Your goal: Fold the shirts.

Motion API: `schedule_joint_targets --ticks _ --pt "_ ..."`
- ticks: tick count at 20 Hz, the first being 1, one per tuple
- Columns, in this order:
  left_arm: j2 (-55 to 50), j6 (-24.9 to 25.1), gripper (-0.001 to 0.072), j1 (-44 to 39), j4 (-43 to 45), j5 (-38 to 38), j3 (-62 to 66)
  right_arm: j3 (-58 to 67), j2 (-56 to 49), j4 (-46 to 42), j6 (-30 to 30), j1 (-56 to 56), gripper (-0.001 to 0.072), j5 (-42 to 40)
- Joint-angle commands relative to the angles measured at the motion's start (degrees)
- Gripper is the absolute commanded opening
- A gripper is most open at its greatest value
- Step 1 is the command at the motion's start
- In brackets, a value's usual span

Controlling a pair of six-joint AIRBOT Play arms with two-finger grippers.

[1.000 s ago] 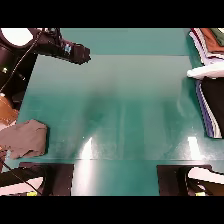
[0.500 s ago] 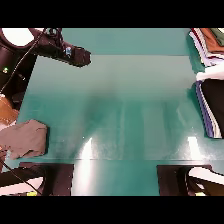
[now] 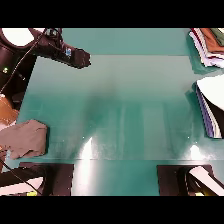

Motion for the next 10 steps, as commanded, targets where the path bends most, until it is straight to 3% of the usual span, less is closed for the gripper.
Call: schedule_joint_targets --ticks 1,2,3,7,10 --pt "0.04 1.36 0.0027 -0.04 0.00 -0.07 0.02 -9.90 4.07 -2.58 0.11 -4.55 0.0297 0.26" --pt "0.04 1.51 0.0027 -0.04 0.00 -0.04 0.02 -10.54 4.09 -2.34 0.13 -5.84 0.0584 0.26" --pt "0.04 1.53 0.0027 -0.02 0.02 -0.04 0.02 -10.36 4.17 -1.62 0.61 -7.06 0.0697 0.50" --pt "0.04 1.51 0.0027 -0.02 0.00 -0.90 0.02 -4.57 5.62 11.17 0.92 -4.33 0.0695 -1.75" --pt "0.04 1.53 0.0028 -0.02 0.04 -0.81 0.02 1.99 5.79 19.04 0.94 8.59 0.0695 -2.67"
